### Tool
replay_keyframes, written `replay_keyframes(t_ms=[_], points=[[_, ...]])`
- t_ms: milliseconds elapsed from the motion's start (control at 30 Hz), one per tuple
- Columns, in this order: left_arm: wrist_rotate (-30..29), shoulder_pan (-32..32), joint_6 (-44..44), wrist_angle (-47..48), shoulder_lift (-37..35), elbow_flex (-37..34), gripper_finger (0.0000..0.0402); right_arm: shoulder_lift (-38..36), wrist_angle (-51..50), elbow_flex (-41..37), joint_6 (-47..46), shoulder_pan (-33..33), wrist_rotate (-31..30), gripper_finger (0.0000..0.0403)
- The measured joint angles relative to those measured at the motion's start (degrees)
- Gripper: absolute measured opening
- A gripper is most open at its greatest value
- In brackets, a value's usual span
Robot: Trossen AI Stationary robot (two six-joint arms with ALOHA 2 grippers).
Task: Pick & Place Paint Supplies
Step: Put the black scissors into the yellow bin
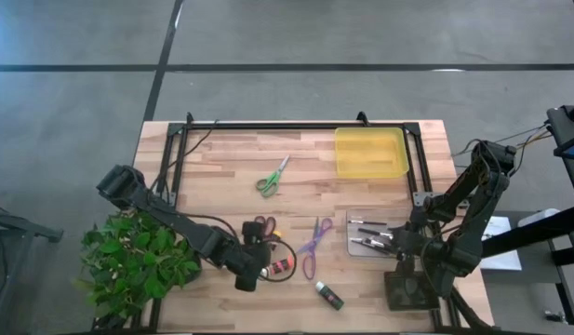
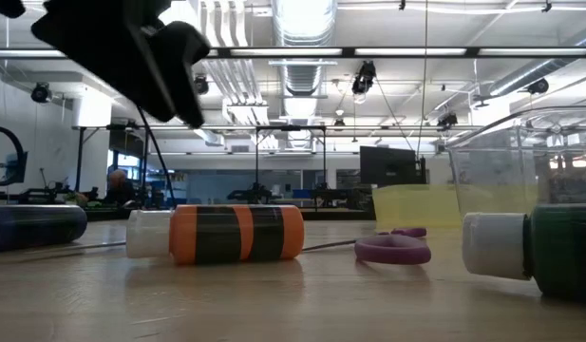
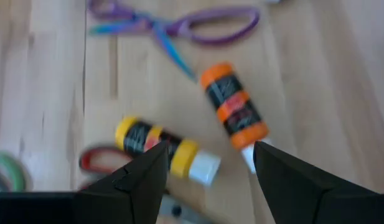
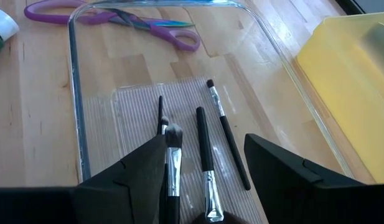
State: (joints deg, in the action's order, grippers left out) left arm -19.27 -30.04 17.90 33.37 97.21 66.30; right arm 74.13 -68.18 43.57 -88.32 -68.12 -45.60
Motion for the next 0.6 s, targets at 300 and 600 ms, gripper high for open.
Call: replay_keyframes(t_ms=[300, 600], points=[[0.0, -1.0, 5.5, 5.3, 0.0, -0.1, 0.0241, 0.0, 0.2, 0.0, 0.0, 0.0, 0.0, 0.0218], [-0.2, -1.1, 5.5, 5.5, 0.0, -0.1, 0.0241, 0.0, 0.7, 0.0, 0.0, 0.0, 0.0, 0.0218]])
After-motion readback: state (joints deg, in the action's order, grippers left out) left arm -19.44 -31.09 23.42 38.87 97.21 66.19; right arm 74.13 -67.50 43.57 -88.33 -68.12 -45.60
